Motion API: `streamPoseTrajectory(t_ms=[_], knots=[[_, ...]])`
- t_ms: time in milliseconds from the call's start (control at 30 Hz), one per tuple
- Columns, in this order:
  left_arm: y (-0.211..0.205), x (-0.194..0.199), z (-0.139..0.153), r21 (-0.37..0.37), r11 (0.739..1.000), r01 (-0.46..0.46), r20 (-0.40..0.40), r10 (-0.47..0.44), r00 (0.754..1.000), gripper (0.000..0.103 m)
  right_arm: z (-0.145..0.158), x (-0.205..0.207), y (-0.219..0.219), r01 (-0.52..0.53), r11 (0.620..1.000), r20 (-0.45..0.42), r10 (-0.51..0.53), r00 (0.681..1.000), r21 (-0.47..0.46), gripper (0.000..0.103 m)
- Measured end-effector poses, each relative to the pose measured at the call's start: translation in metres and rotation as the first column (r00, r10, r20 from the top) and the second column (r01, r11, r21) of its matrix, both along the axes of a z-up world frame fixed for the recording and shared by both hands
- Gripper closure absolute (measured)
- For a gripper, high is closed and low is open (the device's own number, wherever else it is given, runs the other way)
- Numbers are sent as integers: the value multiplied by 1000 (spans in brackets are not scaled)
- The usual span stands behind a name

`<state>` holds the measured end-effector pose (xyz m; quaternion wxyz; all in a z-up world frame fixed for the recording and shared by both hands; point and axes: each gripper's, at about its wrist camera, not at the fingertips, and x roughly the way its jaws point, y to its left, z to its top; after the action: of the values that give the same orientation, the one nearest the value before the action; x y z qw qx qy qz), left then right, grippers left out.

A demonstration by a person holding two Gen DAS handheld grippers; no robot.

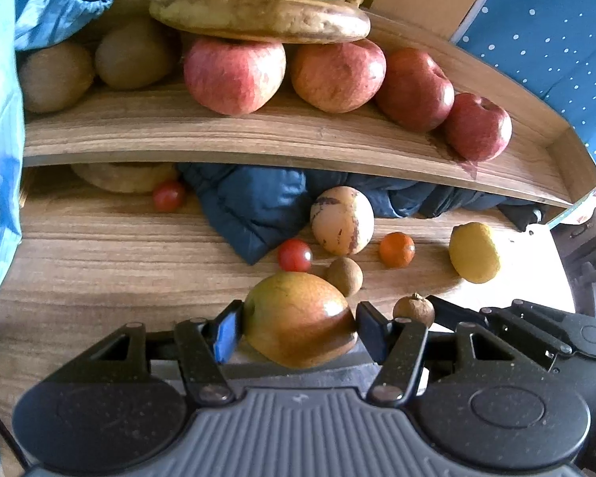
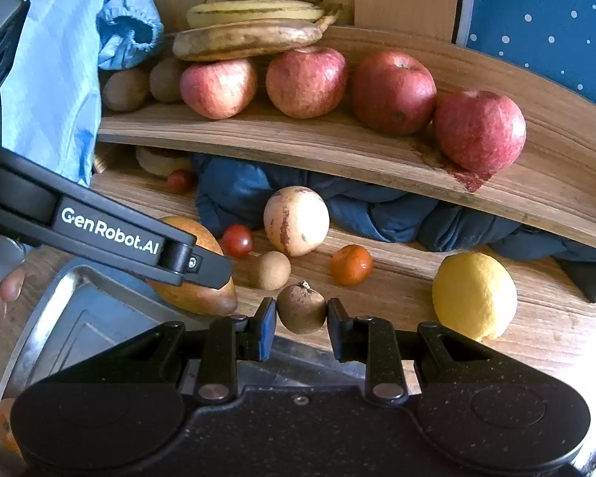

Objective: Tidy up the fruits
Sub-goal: 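Close left gripper on the mango while right gripper closes on the brown kiwi, then carry the mango in left gripper and kiwi in right gripper over the tray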

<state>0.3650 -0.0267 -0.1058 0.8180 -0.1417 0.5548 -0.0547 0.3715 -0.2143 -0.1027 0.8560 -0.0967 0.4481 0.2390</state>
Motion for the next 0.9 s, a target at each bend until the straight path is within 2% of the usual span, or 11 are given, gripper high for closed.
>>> streamPoseTrajectory(t_ms=[400,900], knots=[[-4,-35,5,-7,999,-51,-8,51,999,39,4,-27,-5,-51,999,-1,51,999,13,74],[-7,-94,2,-9,990,-138,-29,138,990,40,3,-74,-12,-174,984,-46,175,983,36,74]])
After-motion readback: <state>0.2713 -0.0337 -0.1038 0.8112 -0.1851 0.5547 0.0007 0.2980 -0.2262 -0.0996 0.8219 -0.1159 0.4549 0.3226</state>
